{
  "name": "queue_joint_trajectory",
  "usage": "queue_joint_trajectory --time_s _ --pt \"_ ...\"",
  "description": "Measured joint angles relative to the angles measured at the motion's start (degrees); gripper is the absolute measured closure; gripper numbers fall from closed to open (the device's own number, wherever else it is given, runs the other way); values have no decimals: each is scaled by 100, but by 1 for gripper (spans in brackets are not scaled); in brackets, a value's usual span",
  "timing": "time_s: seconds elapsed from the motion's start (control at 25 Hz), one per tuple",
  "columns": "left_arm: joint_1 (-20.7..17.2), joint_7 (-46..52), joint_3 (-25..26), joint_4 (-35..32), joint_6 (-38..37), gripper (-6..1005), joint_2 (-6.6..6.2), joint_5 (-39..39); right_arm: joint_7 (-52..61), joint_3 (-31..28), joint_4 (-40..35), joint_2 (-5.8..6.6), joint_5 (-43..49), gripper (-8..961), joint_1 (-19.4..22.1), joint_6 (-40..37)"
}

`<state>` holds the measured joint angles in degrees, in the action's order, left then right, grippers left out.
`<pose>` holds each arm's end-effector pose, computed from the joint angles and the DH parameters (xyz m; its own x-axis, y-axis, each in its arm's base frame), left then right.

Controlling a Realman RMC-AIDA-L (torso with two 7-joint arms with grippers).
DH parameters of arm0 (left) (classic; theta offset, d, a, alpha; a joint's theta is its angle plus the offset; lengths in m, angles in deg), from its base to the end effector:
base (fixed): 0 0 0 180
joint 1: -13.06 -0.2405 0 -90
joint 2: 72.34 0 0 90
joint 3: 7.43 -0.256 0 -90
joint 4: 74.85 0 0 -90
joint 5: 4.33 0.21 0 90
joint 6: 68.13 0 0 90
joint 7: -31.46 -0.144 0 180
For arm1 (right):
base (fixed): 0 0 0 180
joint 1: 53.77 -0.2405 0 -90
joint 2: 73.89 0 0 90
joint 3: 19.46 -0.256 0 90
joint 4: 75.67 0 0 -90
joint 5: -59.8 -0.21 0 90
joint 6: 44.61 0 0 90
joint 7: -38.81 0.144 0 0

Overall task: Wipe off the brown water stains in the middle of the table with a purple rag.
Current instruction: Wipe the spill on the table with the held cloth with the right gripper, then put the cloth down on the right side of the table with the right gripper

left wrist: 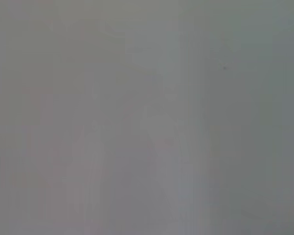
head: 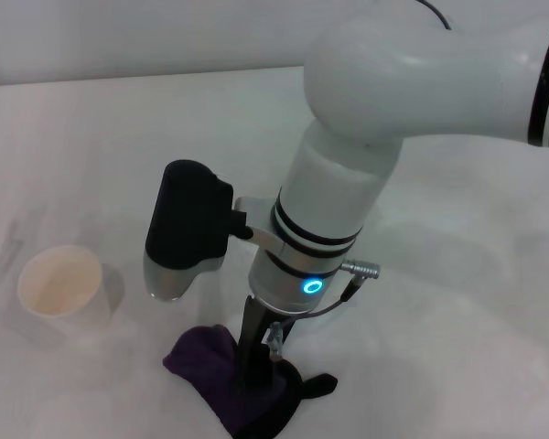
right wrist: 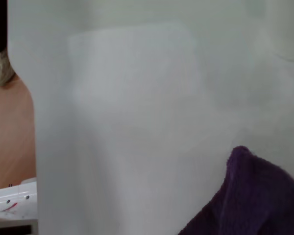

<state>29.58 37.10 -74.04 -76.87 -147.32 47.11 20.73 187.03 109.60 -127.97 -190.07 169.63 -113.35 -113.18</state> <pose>-0.3649 0.2636 -0.0003 0.8293 -0.0815 0.5528 0.5345 -0.1726 -0.8273 0.1064 0.3004 -0.1488 0.8432 -0.2288 0.4865 -0.2762 -0.9607 0.0269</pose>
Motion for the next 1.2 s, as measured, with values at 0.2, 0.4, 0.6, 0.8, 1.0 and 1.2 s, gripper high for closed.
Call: queue_joint_trajectory --time_s 0.2,0.4,0.6,0.8,1.0,1.2 --pt "-14 1 0 0 1 107 -6 -19 24 -567 182 8 457 750 92 -10" --pt "-9 1 2 0 1 108 -8 -29 33 -1649 473 39 1346 741 270 -226" --pt "-9 0 35 0 3 108 -9 -36 43 -2874 843 75 2374 732 435 -450" --pt "-2 0 44 -13 6 108 -16 -41 52 -4101 1007 126 3417 723 610 -702" --pt "16 -5 44 -47 11 107 -25 -44 23 -4986 1013 225 3985 714 812 -853" --pt "92 -17 39 -49 70 108 -27 -46 -31 -5252 965 339 4037 706 1016 -770"
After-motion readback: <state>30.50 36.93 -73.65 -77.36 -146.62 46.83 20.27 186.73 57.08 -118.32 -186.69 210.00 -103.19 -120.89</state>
